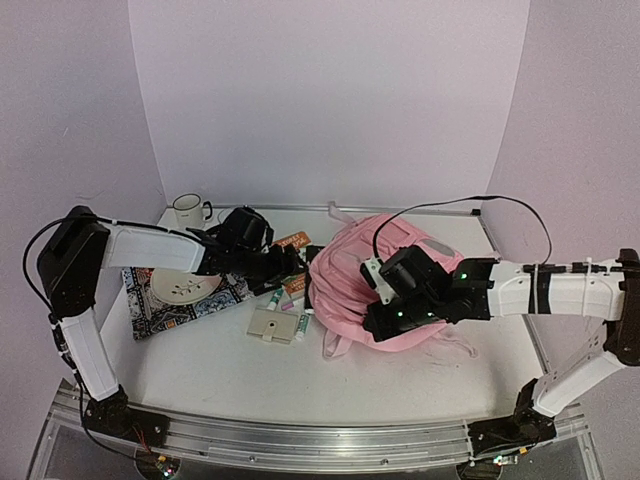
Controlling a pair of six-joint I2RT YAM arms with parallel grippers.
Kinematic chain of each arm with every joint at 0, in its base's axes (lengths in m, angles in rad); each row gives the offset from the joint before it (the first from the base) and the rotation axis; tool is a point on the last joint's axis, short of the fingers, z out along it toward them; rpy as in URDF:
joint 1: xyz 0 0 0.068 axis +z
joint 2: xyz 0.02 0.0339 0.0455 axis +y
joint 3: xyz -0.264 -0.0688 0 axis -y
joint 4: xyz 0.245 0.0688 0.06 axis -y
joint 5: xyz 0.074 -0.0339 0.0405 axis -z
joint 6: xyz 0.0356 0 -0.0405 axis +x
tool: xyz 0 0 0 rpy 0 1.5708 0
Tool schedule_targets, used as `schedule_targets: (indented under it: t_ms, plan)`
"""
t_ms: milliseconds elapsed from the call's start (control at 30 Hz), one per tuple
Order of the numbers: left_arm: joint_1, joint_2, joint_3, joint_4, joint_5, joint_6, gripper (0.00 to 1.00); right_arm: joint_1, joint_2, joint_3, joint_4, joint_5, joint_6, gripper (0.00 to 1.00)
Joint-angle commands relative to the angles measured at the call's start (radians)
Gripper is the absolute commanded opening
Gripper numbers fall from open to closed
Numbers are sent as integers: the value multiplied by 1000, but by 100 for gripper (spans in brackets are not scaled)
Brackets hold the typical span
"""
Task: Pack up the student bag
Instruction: Unzip the largest pocket of the student bag, then hold the student bag from the book, then unzip the largest pocket of the student bag.
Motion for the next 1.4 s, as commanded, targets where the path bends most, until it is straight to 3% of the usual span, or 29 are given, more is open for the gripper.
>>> schedule_targets:
  t_ms: [0,300,467,567,700,800,1133,1367]
  plan:
    - [-87,-115,-93,142,-4,-180,91,23,51,92,60,-33,-44,0]
    - [-220,-89,-132,254,-26,-317,97,42,134,171,68,-41,-75,0]
    - [-253,-38,-94,257,-18,-316,87,46,152,180,67,-35,-77,0]
    - [-256,-37,-106,257,-17,-317,68,45,151,170,58,-6,-77,0]
    - [-256,-70,-131,256,-46,-307,22,44,133,146,25,43,-81,0]
    - [-254,-92,-144,254,-61,-296,2,34,110,121,-16,66,-83,0]
    - [-233,-151,-204,245,-66,-269,0,-121,-55,-64,-173,127,-44,0]
    - [-191,-188,-232,242,-53,-251,0,-158,-157,-136,-207,73,-37,0]
